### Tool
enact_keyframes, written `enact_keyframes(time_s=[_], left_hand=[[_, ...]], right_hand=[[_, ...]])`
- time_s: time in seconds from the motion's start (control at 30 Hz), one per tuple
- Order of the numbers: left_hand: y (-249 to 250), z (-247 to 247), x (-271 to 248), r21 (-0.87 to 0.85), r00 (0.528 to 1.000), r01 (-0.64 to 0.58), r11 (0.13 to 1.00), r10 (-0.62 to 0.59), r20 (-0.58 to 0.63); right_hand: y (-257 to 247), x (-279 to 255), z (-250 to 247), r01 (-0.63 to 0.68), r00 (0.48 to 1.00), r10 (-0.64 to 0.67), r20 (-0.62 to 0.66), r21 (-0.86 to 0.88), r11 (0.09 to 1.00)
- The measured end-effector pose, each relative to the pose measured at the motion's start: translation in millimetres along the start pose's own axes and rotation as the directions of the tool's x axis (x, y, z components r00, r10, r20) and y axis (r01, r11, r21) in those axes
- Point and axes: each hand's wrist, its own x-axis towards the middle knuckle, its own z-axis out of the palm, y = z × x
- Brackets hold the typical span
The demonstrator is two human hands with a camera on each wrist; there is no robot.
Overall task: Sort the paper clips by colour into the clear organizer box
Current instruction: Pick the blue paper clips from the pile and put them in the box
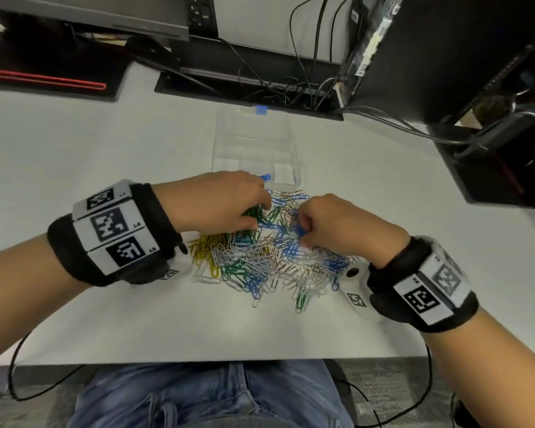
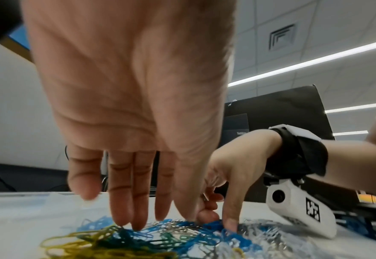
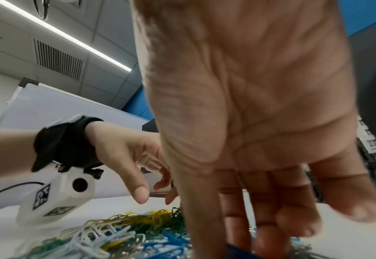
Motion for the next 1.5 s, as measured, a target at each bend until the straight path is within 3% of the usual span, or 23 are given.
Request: enact_keyframes(time_s=[0.1, 0.23, 0.33, 0.4, 0.47, 0.6, 0.7, 0.9, 1.03, 1.17, 1.3, 1.43, 1.5], left_hand=[[-0.7, 3.5, 2.3, 0.039, 0.994, -0.070, 0.997, 0.066, 0.085], [-0.5, 6.9, -2.0, 0.073, 0.971, -0.149, 0.986, 0.132, 0.200], [-5.1, 3.7, -5.8, -0.068, 0.991, -0.106, 0.992, 0.111, 0.077], [-13.1, -1.7, -9.5, -0.143, 0.997, -0.014, 0.990, 0.003, -0.075], [-25.1, -9.3, -13.1, -0.182, 0.972, 0.091, 0.979, -0.126, -0.197], [-50.3, -23.6, -12.9, -0.271, 0.884, 0.327, 0.905, -0.395, -0.251], [-63.2, -26.2, -7.1, -0.303, 0.846, 0.416, 0.857, -0.487, -0.215], [-70.8, -22.1, 7.0, -0.276, 0.866, 0.454, 0.847, -0.493, -0.087], [-69.0, -20.6, 10.2, -0.270, 0.876, 0.445, 0.854, -0.477, -0.065], [-64.4, -19.7, 11.8, -0.238, 0.887, 0.429, 0.871, -0.456, -0.071], [-64.0, -17.8, 12.9, -0.248, 0.883, 0.430, 0.868, -0.461, -0.084], [-64.5, -18.2, 15.7, -0.212, 0.888, 0.432, 0.877, -0.455, -0.072], [-64.7, -18.1, 16.8, -0.205, 0.887, 0.436, 0.876, -0.457, -0.069]], right_hand=[[4.4, 6.5, -4.8, 0.013, 1.000, -0.013, -0.002, 0.100, 0.995], [18.6, 9.0, -13.2, 0.019, 0.997, 0.011, -0.072, 0.397, 0.918], [27.5, 11.2, -15.2, 0.044, 0.994, 0.020, -0.104, 0.582, 0.812], [29.5, 13.1, -16.3, 0.052, 0.992, 0.037, -0.120, 0.663, 0.747], [25.8, 16.2, -20.2, 0.094, 0.983, 0.043, -0.179, 0.687, 0.720], [3.1, 34.5, -37.0, 0.265, 0.916, -0.025, -0.401, 0.556, 0.787], [-12.1, 59.5, -45.4, 0.324, 0.869, -0.078, -0.490, 0.441, 0.837], [-23.2, 85.5, -40.2, 0.241, 0.921, -0.206, -0.332, 0.067, 0.968], [-20.1, 75.7, -37.1, 0.274, 0.912, -0.229, -0.340, 0.092, 0.957], [-15.6, 70.1, -28.2, 0.231, 0.959, -0.215, -0.184, 0.073, 0.970], [-12.4, 63.6, -34.1, 0.235, 0.935, -0.194, -0.296, 0.109, 0.966], [-17.3, 62.7, -33.1, 0.222, 0.964, -0.199, -0.174, 0.119, 0.968], [-17.5, 63.2, -33.3, 0.239, 0.955, -0.205, -0.212, 0.146, 0.960]])
